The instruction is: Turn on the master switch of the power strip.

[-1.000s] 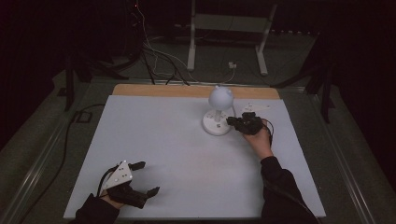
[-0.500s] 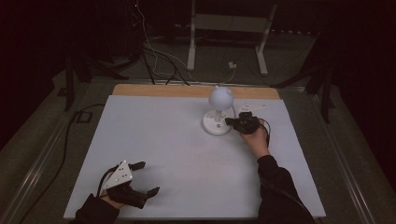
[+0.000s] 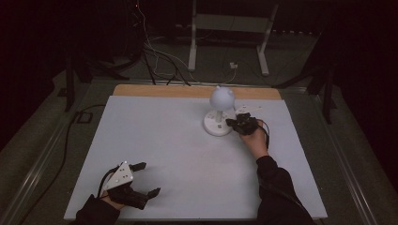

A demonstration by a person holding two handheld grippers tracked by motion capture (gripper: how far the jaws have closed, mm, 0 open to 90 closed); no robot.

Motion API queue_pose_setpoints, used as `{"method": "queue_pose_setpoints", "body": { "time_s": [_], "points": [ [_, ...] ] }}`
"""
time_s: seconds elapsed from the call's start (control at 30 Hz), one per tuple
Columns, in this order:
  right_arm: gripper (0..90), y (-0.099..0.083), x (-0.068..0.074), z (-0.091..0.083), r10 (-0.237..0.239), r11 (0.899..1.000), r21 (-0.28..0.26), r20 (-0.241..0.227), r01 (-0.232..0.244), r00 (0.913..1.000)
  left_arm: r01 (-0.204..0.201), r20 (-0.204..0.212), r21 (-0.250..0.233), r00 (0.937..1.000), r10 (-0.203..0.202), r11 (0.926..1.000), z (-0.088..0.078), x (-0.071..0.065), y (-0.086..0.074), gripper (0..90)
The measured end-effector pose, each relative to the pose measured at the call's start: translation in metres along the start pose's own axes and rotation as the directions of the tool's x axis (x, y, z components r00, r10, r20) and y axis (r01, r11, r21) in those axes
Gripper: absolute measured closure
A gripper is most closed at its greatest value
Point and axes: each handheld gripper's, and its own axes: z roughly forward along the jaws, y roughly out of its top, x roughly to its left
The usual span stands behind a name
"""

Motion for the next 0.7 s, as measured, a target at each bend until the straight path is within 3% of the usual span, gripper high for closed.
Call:
{"method": "queue_pose_setpoints", "body": {
  "time_s": [0.23, 0.7],
  "points": [
    [90.0, 0.000, 0.007, 0.001, -0.047, 0.999, 0.008, 0.052, 0.046, 0.9976, 0.000, 0.000, 0.004, 1.0000, 0.000, 1.0000, 0.000, 0.000, 0.000, 0.1],
    [90.0, 0.001, 0.013, 0.004, -0.054, 0.998, 0.029, 0.092, 0.051, 0.9943, -0.001, 0.002, 0.003, 1.0000, 0.001, 1.0000, 0.001, -0.001, 0.000, 0.1]
  ]
}}
